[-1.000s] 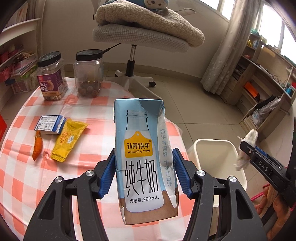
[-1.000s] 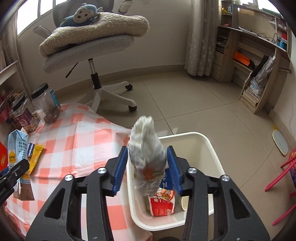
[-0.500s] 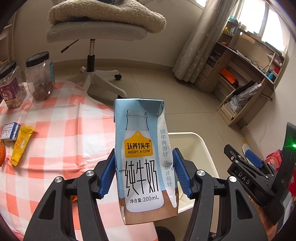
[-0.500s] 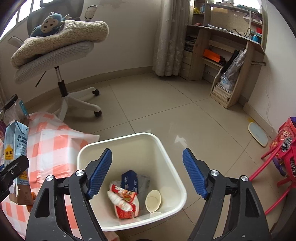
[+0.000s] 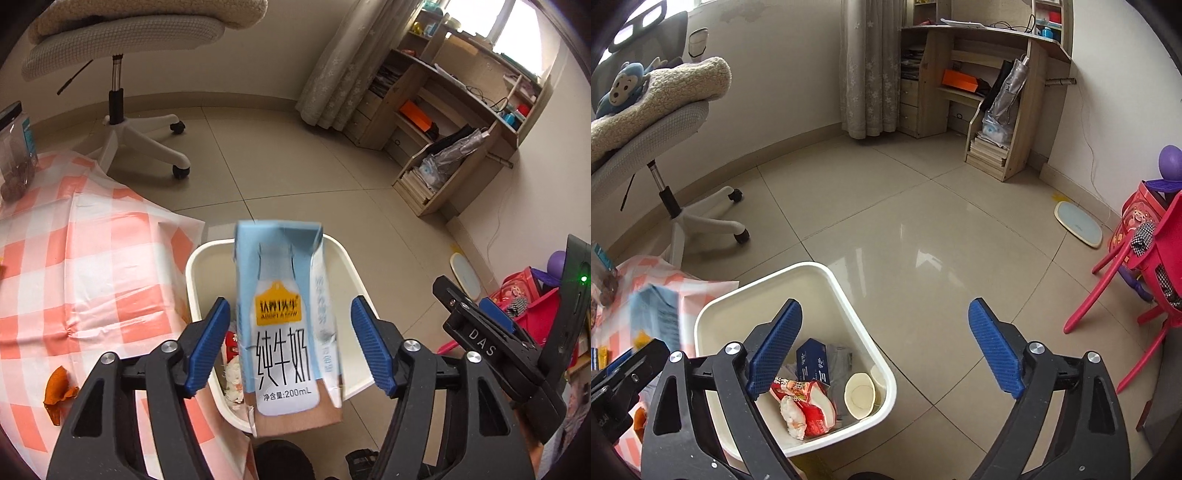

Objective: Collect trash
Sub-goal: 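Release the tissue over the white bin with the right tool while the left tool drops the milk carton, then grasp the orange peel with the left tool while the right tool grasps the yellow snack packet, then drop the yellow packet into the bin with the right tool while the left tool drops the orange peel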

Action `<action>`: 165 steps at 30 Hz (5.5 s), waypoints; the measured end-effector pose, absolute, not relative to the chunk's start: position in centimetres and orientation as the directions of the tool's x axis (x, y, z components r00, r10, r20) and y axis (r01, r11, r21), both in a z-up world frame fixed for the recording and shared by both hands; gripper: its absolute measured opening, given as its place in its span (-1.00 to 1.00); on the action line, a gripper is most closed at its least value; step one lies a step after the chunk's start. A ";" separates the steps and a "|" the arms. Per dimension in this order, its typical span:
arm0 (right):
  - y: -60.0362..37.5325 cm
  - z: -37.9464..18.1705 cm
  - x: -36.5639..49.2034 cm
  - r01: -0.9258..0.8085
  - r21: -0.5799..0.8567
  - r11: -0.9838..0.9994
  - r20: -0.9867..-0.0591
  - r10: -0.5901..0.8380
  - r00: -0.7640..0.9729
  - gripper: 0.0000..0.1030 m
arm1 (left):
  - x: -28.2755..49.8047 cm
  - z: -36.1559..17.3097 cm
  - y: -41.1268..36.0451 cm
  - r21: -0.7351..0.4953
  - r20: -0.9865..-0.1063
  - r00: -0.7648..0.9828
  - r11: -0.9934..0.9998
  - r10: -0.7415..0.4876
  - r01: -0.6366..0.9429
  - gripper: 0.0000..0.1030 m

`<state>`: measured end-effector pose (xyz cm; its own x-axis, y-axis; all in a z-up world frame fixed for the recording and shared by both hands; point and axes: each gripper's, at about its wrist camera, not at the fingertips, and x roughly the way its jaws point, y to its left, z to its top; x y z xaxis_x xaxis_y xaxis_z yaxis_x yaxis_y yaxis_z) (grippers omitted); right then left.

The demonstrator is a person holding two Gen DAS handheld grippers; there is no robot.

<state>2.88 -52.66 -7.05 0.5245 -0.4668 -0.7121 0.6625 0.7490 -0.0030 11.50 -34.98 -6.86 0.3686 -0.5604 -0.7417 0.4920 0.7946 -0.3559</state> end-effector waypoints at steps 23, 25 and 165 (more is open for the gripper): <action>-38.2 -4.7 8.4 0.496 -0.079 0.865 -0.601 -0.438 0.668 0.86 | 14.1 -5.1 -18.8 -0.162 -0.689 0.683 0.970 -0.244 0.183 0.53; -36.8 -4.8 9.0 0.479 -0.079 0.874 -0.605 -0.424 0.674 0.86 | 14.4 -5.3 -17.2 -0.163 -0.699 0.681 0.975 -0.221 0.149 0.53; -43.6 -4.1 7.2 0.408 0.037 0.912 -0.645 -0.290 0.708 -0.16 | 12.3 -5.7 -22.9 -0.237 -0.700 0.597 0.915 -0.393 0.326 -0.63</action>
